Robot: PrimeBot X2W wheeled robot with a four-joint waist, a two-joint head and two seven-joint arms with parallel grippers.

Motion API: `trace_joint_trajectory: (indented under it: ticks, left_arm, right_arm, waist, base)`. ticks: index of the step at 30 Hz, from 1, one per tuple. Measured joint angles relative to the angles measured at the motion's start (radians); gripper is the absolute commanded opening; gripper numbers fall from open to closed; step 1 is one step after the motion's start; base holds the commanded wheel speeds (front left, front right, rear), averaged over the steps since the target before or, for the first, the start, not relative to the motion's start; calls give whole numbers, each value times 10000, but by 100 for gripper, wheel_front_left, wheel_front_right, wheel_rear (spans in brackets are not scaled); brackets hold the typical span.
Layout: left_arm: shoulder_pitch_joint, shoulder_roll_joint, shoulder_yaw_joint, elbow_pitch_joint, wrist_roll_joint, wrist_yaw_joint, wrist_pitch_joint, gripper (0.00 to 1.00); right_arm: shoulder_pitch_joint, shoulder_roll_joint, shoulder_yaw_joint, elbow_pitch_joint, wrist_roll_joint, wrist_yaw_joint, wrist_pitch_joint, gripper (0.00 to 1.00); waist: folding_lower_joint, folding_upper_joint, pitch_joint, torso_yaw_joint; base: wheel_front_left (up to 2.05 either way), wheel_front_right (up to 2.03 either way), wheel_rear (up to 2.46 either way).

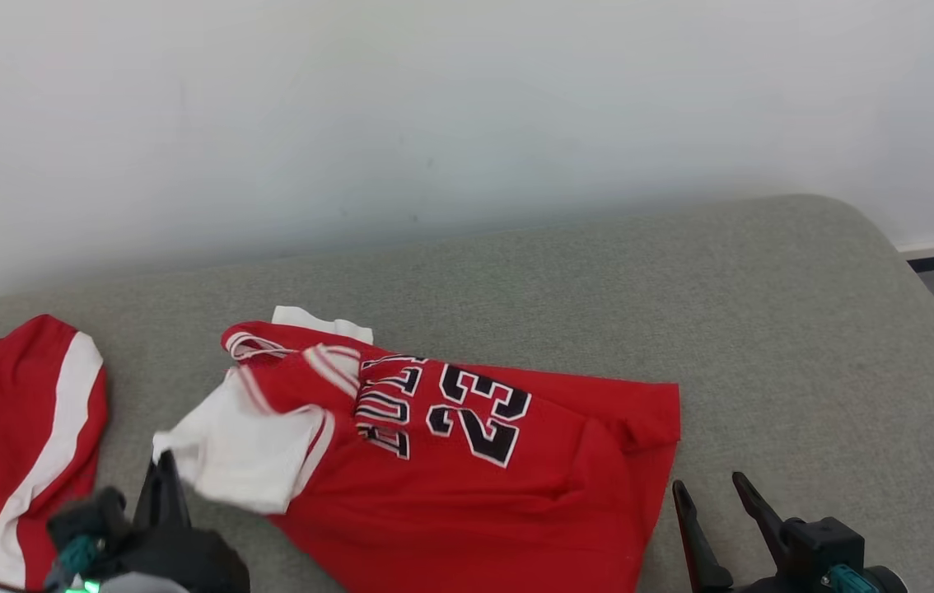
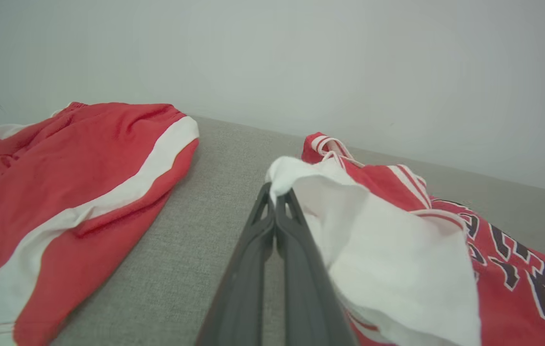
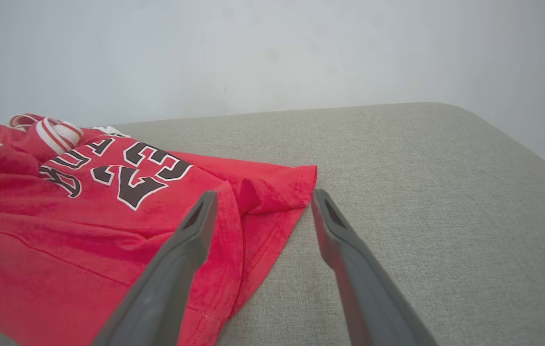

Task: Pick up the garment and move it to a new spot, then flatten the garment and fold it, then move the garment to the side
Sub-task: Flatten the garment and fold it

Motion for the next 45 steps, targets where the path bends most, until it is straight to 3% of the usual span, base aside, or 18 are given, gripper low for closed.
trace_joint_trajectory:
  ticks: [4,5,6,7,14,24,33,39,45]
  left_arm:
    - [748,-299,268,-311,-46,324,0,0]
    - [897,-399,313,-349,-140,378,0,36]
    - [1053,-449,343,-389,-167,389,0,88]
    - [1192,-495,453,-433,-251,405,0,100]
    - [2224,-414,853,-832,-520,399,0,100]
    - [2761,33,566,-1126,-132,359,190,100]
    - [1122,397,-495,56,612,17,1511,100]
    - [405,825,-963,1018,1137,558,2947,100]
    - [368,861,-1012,1262,846,460,3731,100]
  right_arm:
    - [3,2,-8,-17,-21,0,52,100]
    - [3,0,-19,-31,-29,0,58,100]
    - [3,0,-23,-44,-31,0,65,100]
    - [2,0,-29,-54,-33,0,100,100]
    - [206,-2,-203,-171,-92,0,504,100]
    - [717,-2,-313,-759,213,0,3475,100]
    - [624,-2,23,-1047,443,0,5089,100]
    - [329,2,468,-1149,568,0,5524,100]
    - [129,2,594,-1170,608,0,5609,100]
  waist:
    - [0,-1,-100,143]
    - [0,0,-123,164]
    - [0,-1,-145,179]
    - [0,-1,-163,192]
    - [0,0,-296,239]
    - [0,-1,-363,349]
    - [0,0,-260,239]
    - [0,0,-61,2]
    - [1,0,237,-119]
  base:
    - [0,0,0]
    - [0,0,0]
    - [0,0,0]
    - [0,0,0]
    - [0,0,0]
    - [0,0,0]
    - [0,0,0]
    - [0,0,0]
    - [0,0,0]
